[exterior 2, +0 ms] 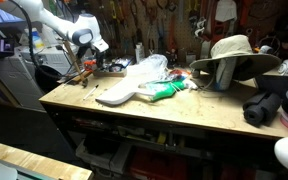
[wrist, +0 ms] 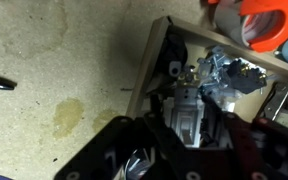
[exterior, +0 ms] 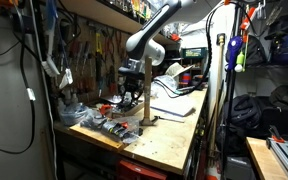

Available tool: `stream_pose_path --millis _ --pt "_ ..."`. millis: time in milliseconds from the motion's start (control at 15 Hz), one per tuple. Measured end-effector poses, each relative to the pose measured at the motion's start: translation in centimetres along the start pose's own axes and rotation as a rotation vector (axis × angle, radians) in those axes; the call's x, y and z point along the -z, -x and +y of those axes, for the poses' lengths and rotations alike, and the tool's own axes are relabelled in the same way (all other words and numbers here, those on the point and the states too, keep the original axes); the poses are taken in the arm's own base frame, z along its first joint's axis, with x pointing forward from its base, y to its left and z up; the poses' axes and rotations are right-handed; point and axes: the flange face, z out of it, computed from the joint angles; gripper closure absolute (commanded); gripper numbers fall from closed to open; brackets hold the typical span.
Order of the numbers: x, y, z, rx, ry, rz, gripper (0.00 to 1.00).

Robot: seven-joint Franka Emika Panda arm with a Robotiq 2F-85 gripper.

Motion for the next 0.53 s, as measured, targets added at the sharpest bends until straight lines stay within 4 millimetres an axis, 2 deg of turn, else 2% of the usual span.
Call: stream_pose_path --millis 533 --pt "-0.46 0.33 -0.47 0.006 -0.009 0.007 0.81"
